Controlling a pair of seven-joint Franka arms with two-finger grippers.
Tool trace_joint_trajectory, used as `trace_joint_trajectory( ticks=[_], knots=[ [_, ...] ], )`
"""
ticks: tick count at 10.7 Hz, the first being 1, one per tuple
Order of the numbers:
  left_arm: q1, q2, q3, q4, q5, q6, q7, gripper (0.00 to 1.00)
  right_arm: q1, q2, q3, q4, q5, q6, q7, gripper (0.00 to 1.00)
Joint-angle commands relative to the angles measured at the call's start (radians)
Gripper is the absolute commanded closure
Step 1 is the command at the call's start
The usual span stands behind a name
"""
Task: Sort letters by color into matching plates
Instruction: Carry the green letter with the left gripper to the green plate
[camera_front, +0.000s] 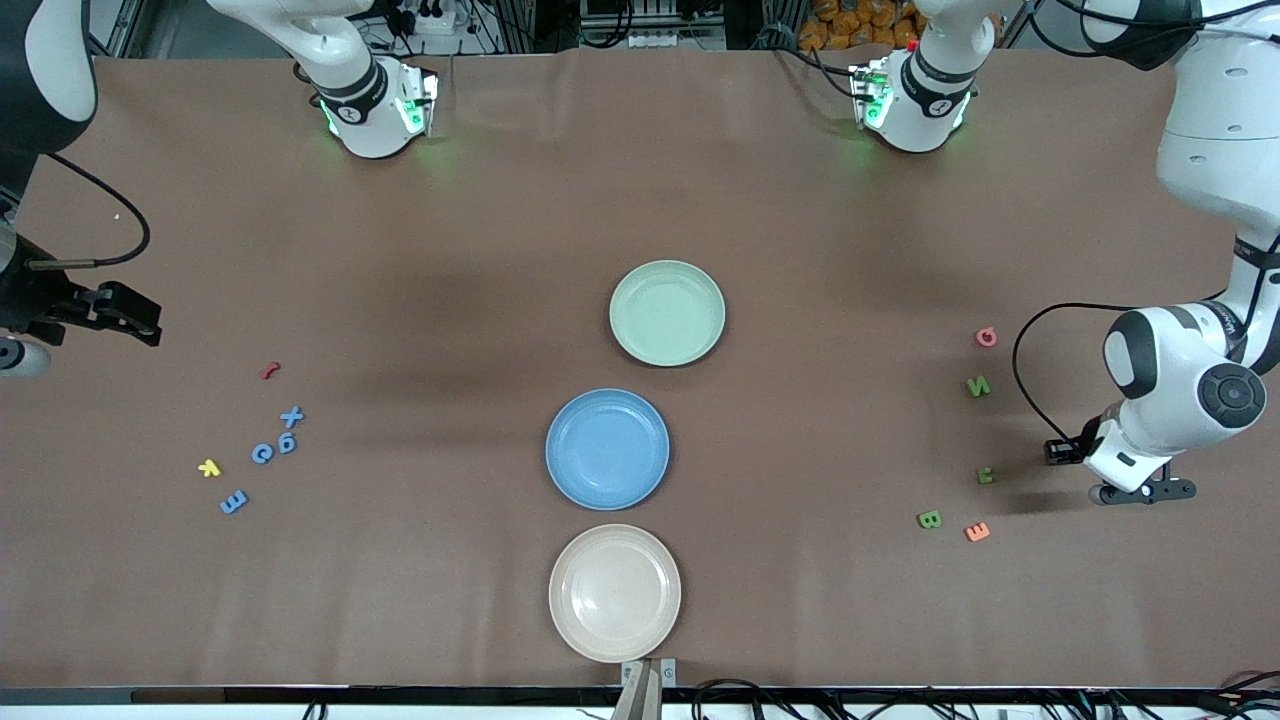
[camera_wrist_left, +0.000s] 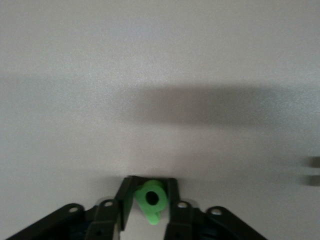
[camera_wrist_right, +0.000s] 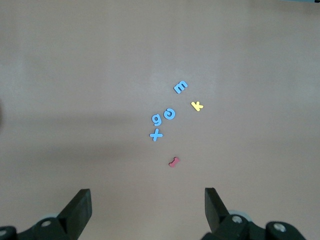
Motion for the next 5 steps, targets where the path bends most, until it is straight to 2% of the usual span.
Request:
trace_joint_trajectory(
  ticks=[1,5],
  knots=[
    [-0.002,0.011,0.004,0.010,0.029,0.006,-0.019,1.00,-0.010,-0.001,0.012,-0.004,0.010,0.008,0.010,0.00],
    [-0.009,-0.003,-0.001,0.017,0.023,0.001,-0.063,1.00,-0.010,0.000,0.012,-0.004,0.010,0.008,0.010,0.00]
  ],
)
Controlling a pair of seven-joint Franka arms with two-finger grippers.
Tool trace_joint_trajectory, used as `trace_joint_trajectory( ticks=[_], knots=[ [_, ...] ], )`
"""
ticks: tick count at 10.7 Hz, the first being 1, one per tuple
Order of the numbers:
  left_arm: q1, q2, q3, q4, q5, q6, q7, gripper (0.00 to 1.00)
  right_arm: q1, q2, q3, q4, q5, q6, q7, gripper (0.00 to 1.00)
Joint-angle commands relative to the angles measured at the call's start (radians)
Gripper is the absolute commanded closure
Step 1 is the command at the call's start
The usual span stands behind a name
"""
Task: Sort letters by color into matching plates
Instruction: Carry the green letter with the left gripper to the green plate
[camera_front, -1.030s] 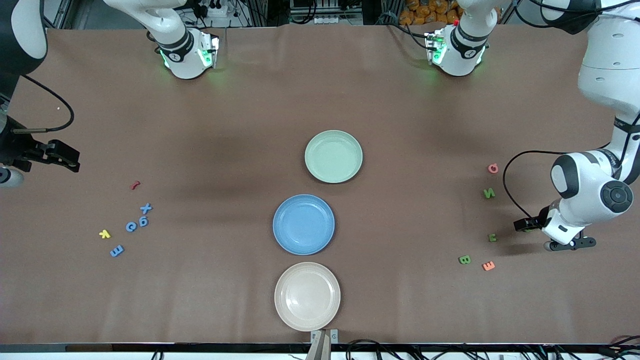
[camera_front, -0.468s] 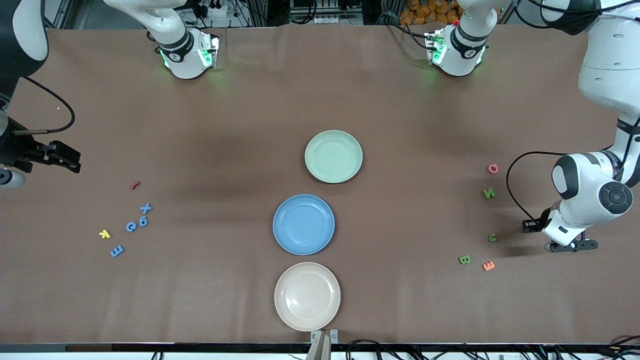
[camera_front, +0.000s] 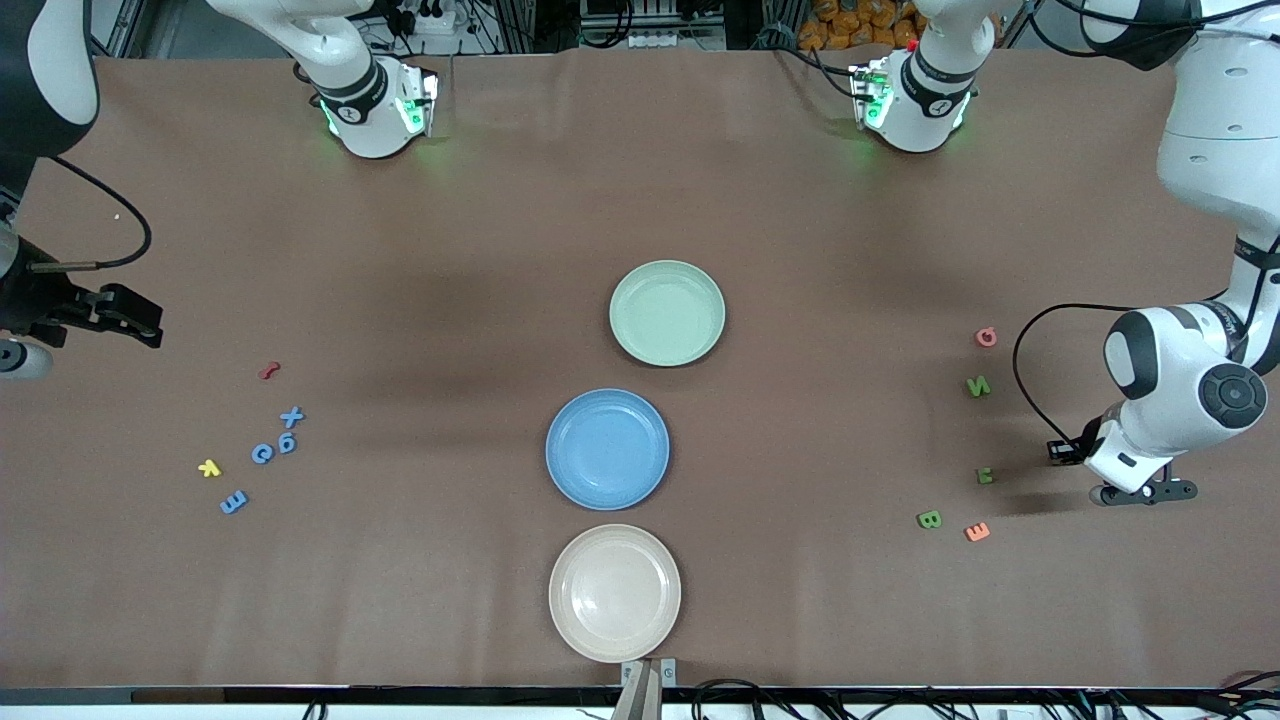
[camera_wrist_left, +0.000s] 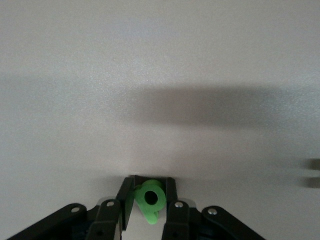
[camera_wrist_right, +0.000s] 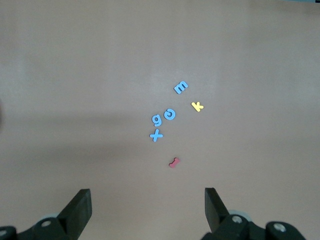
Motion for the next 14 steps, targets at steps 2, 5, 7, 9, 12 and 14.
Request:
trace_joint_trajectory(
  ticks=[2,5,7,9,12,14],
  knots=[
    [-0.030,-0.009,-0.004,0.027,0.018,-0.021,-0.076,1.00,-0.010,-0.003,0.011,-0.004,0.010,0.006,0.010,0.00],
    [-0.036,-0.026,-0.028,0.050,0.013,-0.060,-0.145,1.00,-0.012,-0.003,0.011,-0.004,0.010,0.006,0.010,0.00],
    [-0.039,-0.032,-0.057,0.063,-0.005,-0.084,-0.211,1.00,-0.009,0.006,0.011,-0.004,0.010,0.005,0.010,0.00],
    [-0.039,-0.046,-0.106,0.063,-0.007,-0.095,-0.277,1.00,-0.007,0.008,0.011,-0.004,0.010,0.005,0.010,0.00],
    [-0.038,-0.062,-0.200,0.063,-0.007,-0.149,-0.404,1.00,-0.009,0.008,0.011,-0.004,0.010,0.006,0.010,0.00],
    [-0.056,-0.062,-0.260,0.057,-0.005,-0.181,-0.511,1.00,-0.009,0.008,0.011,-0.004,0.010,0.006,0.010,0.00]
  ],
)
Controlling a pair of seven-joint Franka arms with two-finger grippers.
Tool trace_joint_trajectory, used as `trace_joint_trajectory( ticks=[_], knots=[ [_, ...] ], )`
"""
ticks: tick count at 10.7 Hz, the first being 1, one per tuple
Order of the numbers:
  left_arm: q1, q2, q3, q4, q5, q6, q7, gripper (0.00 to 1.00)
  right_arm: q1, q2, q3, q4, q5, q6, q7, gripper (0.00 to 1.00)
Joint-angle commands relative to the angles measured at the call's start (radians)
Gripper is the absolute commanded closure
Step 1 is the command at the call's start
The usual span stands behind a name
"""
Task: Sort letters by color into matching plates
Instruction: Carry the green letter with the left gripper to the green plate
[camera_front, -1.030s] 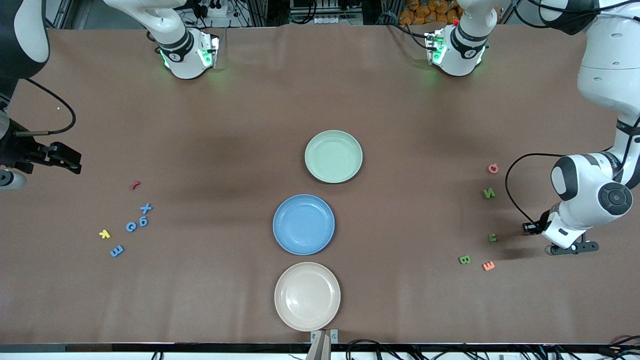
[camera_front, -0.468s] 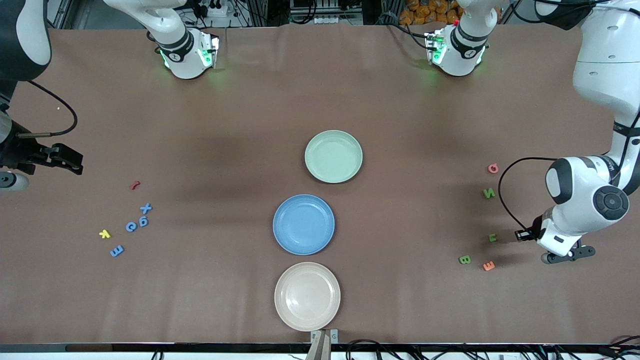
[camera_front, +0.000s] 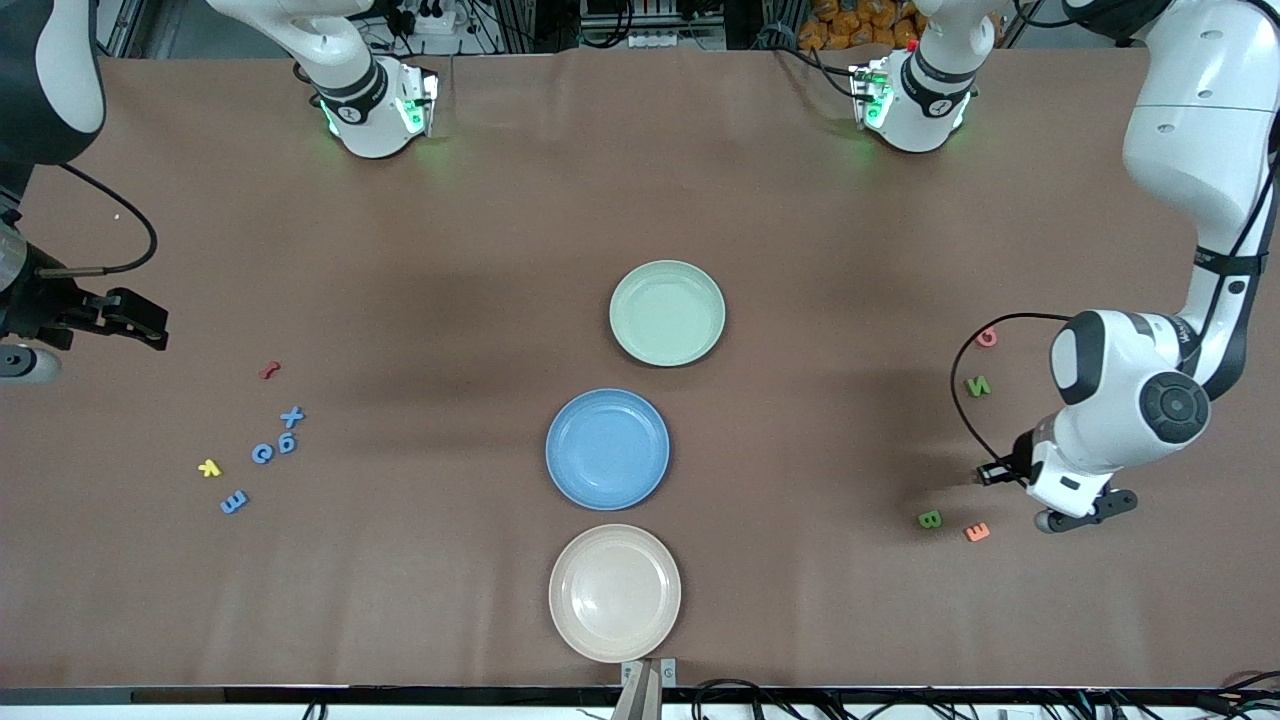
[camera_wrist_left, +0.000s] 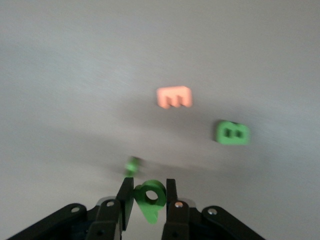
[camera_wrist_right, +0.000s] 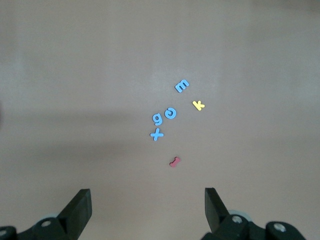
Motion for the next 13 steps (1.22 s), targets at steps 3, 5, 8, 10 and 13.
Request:
trace_joint_trajectory(
  ticks=[3,5,8,10,13],
  knots=[
    [-0.128,-0.019,-0.061,-0.020,-0.003,-0.077,-0.311,1.00,-0.006,0.007,0.010,0.000,0.009,0.008,0.010,0.00],
    [-0.213,-0.025,-0.068,-0.021,-0.003,-0.103,-0.454,1.00,-0.006,0.007,0.010,0.000,0.009,0.008,0.010,0.00],
    [-0.323,-0.044,-0.080,-0.050,-0.003,-0.132,-0.646,1.00,-0.011,0.007,0.010,0.001,0.009,0.010,0.010,0.00],
    [-0.340,-0.045,-0.141,-0.060,-0.003,-0.132,-0.744,1.00,-0.014,0.006,0.010,0.000,0.008,0.008,0.010,0.00],
    [-0.340,-0.068,-0.241,-0.124,-0.002,-0.132,-0.856,1.00,-0.014,0.007,0.010,0.000,0.008,0.008,0.010,0.00]
  ],
)
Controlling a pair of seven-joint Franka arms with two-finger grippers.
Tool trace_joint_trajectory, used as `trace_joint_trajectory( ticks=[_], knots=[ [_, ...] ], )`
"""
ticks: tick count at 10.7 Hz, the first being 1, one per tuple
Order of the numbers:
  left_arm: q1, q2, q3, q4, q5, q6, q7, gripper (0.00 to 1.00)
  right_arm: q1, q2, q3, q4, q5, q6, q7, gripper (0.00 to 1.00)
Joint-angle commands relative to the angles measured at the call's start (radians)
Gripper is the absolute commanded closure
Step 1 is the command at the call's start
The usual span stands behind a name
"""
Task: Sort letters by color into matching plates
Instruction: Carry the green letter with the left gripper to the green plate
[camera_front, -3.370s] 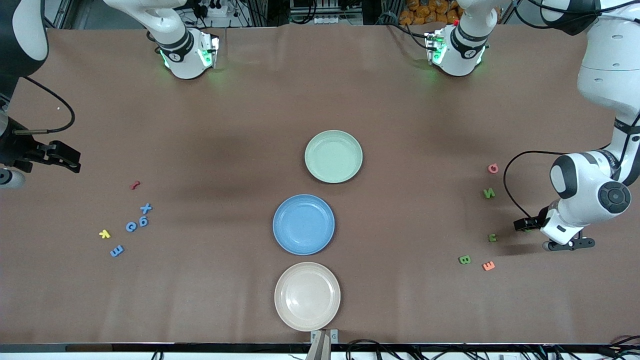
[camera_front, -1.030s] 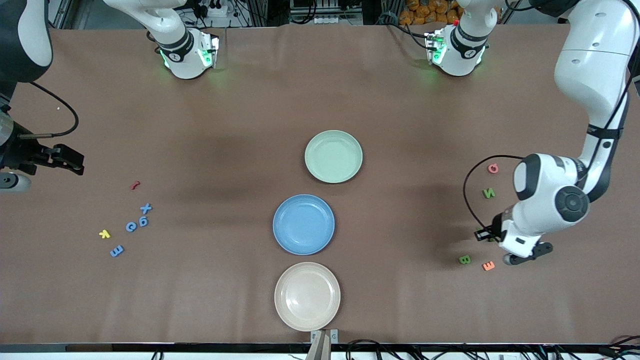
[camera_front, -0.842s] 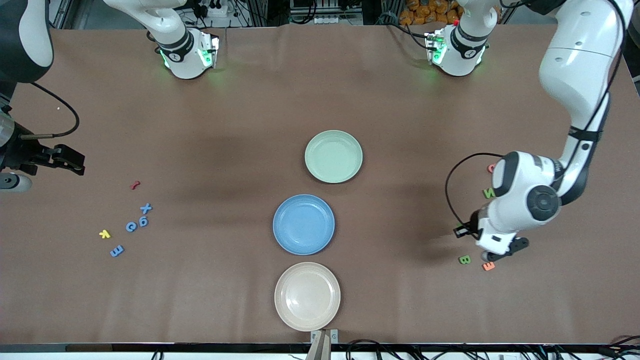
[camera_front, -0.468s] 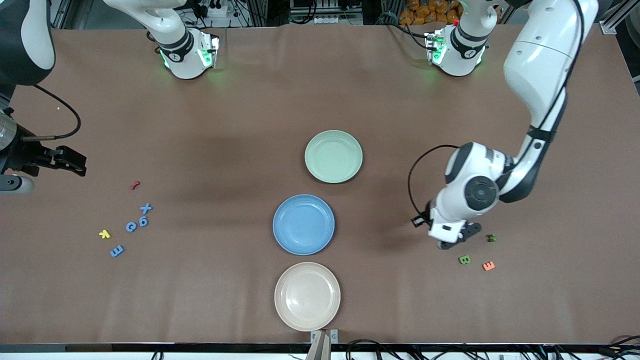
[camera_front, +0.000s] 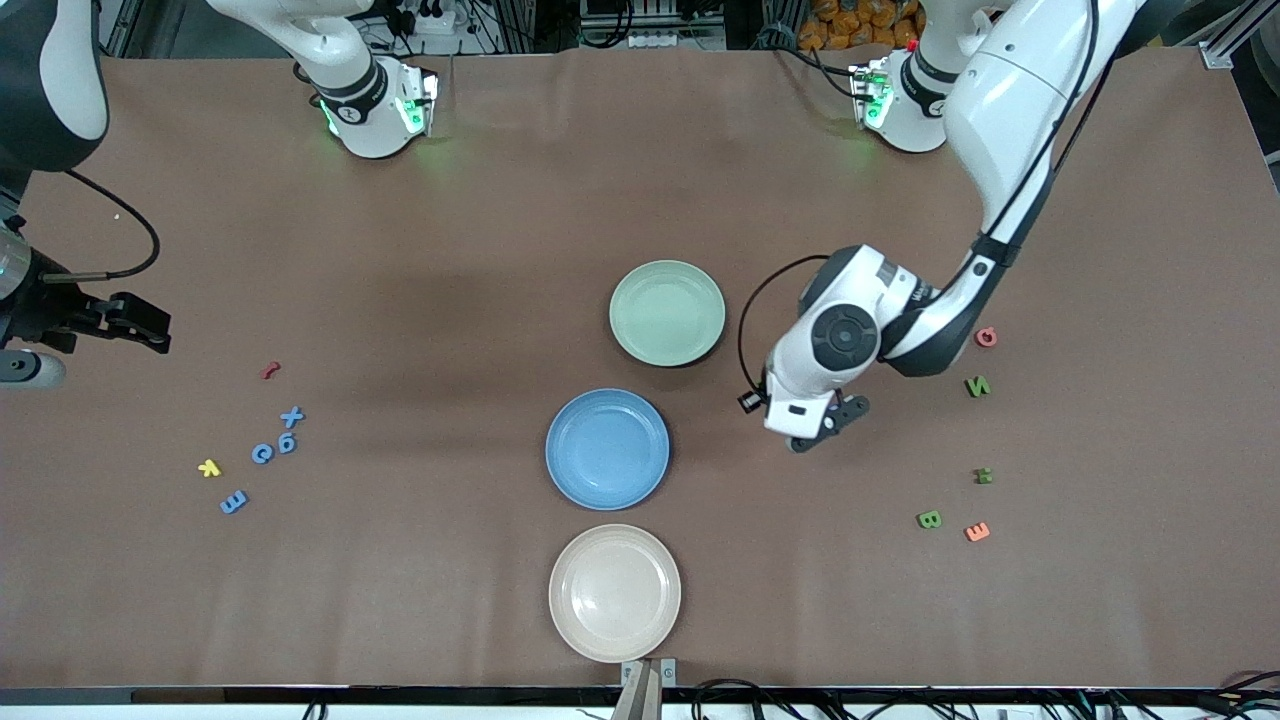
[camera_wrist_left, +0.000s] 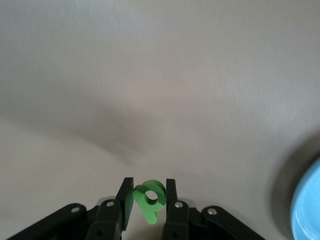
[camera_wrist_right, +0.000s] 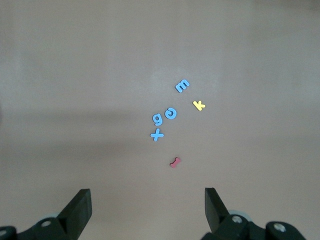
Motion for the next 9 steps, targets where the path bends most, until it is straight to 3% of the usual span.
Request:
trace_joint_trajectory(
  ticks=[1,4,9],
  knots=[
    [0.010,-0.058,-0.104,-0.099,0.010,-0.007,-0.134,1.00,-0.012,-0.001,0.009,0.001,0.008,0.003,0.009,0.00],
    [-0.002,-0.070,-0.164,-0.141,0.014,-0.001,-0.199,1.00,-0.013,-0.001,0.009,0.001,0.008,0.003,0.009,0.00],
    [-0.105,-0.029,-0.161,-0.145,0.014,-0.002,-0.256,1.00,-0.012,-0.001,0.007,0.001,0.008,0.003,0.009,0.00]
  ],
)
